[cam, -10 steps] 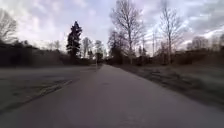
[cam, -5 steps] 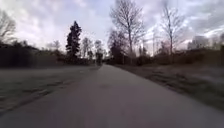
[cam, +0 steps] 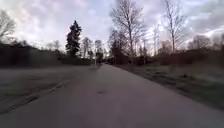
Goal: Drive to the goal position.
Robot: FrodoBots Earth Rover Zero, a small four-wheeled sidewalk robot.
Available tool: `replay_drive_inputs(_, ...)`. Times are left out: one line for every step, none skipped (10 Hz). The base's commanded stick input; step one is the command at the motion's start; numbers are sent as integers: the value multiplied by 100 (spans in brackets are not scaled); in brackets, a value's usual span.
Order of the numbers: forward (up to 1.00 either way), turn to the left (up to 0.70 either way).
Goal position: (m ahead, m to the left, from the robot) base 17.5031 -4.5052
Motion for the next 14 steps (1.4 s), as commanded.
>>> replay_drive_inputs(100,1)
replay_drive_inputs(100,1)
replay_drive_inputs(100,18)
replay_drive_inputs(100,36)
replay_drive_inputs(100,41)
replay_drive_inputs(100,41)
replay_drive_inputs(100,1)
replay_drive_inputs(100,1)
replay_drive_inputs(100,1)
replay_drive_inputs(100,1)
replay_drive_inputs(100,1)
replay_drive_inputs(100,1)
replay_drive_inputs(100,1)
replay_drive_inputs(100,1)
